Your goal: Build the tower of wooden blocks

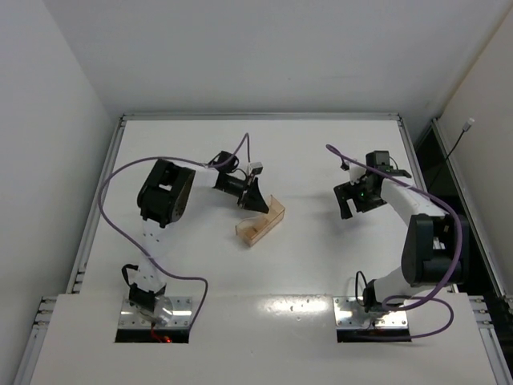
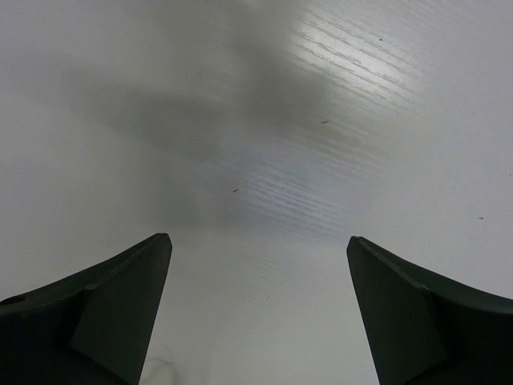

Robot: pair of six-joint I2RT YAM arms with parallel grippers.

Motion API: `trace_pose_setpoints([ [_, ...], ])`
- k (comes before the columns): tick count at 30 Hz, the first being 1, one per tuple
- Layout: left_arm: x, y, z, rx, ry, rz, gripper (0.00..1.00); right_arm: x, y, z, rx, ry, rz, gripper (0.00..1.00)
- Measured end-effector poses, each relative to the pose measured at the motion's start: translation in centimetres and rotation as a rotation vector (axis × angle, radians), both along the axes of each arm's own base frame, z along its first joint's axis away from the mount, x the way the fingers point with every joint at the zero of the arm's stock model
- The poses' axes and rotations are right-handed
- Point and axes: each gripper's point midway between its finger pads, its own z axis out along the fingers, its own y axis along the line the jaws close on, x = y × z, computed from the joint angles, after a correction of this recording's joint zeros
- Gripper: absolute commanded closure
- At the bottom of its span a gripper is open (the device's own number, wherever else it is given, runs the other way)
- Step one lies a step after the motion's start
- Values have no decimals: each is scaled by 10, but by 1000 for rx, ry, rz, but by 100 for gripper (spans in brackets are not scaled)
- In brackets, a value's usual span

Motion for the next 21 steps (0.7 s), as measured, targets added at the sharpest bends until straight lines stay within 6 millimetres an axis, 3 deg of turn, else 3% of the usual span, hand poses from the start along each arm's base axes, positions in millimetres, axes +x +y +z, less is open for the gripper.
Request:
trace_pose_setpoints([
  [2, -1, 1, 3, 36, 41, 46, 100, 0, -1, 0, -8, 1, -2, 12],
  [9, 38, 6, 31, 225, -74, 281, 100, 1, -1, 0, -15, -4, -8, 12],
  [12, 33, 12, 36, 226, 13, 351, 100, 2, -1, 0, -14, -9, -11, 12],
  [17, 7, 16, 17, 188, 309, 438, 100, 4, -1, 1, -14, -17, -13, 12],
  [21, 7, 8, 28, 98, 442, 464, 100, 4, -1, 1, -14, -17, -13, 12],
])
